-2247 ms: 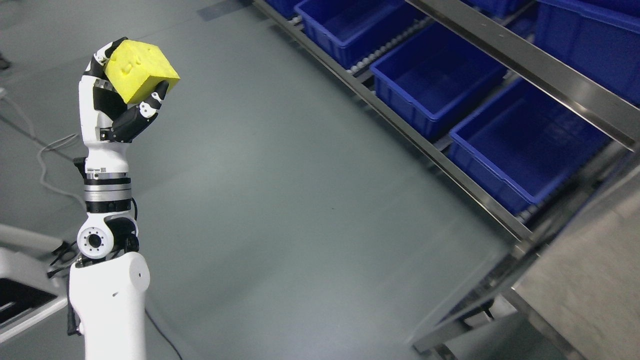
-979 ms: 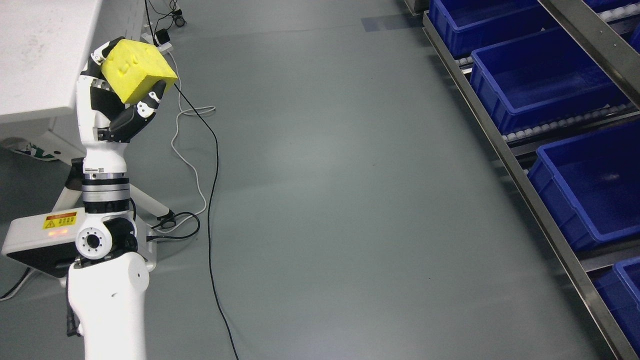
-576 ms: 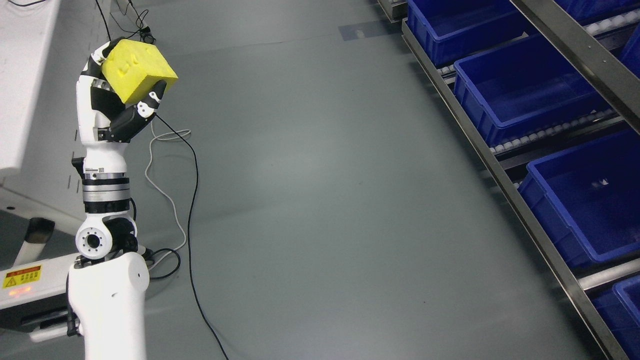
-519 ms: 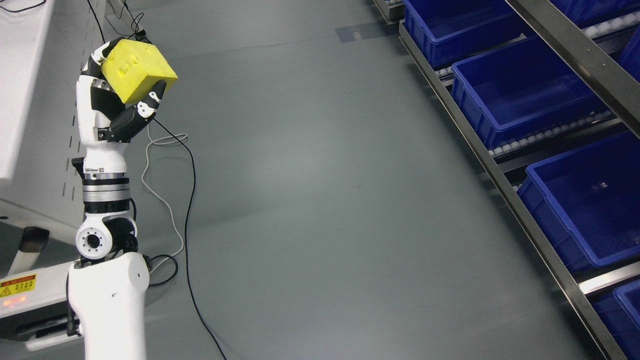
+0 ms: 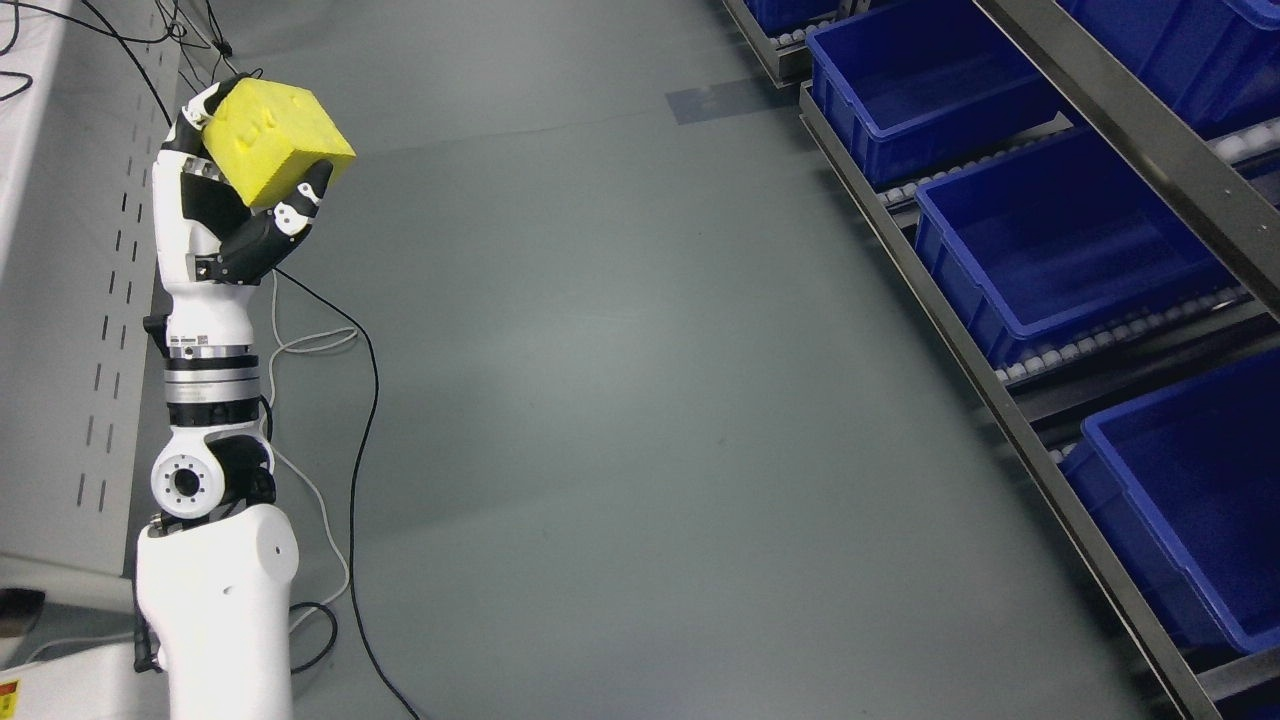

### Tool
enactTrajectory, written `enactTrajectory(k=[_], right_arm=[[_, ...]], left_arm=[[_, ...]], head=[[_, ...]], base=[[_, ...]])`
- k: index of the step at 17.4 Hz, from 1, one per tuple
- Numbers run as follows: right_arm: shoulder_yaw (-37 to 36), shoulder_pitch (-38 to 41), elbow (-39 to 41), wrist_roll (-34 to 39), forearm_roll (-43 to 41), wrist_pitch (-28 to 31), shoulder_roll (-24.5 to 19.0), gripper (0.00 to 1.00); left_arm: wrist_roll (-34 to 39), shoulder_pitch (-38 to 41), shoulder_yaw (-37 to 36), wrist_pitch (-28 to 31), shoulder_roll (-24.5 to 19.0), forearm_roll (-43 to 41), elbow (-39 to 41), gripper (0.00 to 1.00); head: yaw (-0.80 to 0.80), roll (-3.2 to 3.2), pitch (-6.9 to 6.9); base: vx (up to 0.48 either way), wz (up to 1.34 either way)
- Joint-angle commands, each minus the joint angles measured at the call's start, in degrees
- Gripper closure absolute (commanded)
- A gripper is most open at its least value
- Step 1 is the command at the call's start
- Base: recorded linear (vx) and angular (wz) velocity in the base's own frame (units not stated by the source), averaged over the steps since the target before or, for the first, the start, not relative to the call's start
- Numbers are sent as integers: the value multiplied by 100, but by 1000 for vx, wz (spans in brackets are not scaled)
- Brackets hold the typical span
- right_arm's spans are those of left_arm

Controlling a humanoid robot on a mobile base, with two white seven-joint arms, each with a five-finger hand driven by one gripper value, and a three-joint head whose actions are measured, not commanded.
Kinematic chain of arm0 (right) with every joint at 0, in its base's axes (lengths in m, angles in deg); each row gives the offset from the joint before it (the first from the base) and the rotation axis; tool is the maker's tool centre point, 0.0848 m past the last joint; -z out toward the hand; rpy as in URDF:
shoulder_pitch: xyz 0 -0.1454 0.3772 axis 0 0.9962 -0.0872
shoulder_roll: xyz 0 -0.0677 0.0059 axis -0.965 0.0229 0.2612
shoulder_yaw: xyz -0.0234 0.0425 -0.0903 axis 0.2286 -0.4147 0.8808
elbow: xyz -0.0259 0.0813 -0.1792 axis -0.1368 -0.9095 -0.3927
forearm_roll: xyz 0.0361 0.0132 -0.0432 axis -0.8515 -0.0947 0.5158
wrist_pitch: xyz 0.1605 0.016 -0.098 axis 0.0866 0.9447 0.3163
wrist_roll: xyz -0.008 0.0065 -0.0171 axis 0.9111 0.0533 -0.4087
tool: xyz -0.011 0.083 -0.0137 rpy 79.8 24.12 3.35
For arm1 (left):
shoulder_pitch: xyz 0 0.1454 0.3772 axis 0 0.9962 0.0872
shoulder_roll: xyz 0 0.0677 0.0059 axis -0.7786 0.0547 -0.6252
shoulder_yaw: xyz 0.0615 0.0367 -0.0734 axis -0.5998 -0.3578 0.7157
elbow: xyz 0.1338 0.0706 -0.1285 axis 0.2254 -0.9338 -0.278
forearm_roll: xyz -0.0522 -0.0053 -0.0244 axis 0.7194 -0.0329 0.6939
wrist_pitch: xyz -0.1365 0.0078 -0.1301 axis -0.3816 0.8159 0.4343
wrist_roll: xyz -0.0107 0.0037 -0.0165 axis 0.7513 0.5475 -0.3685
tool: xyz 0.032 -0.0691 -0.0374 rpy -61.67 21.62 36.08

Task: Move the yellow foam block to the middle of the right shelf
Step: 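Hold the cube raised in the left hand while turning toward the shelves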

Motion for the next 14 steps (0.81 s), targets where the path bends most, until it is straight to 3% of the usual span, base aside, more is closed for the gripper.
enactTrajectory(k=[1,14], right_arm=[[0,-17,100,1,0,0,100,0],[0,-17,100,1,-9,0,100,0]], left_arm=[[5,0,-13,2,-100,0,0,52],[-4,0,-22,2,-100,0,9,52]], head=[[0,0,0],[0,0,0]], base=[[322,-10],[315,-89]])
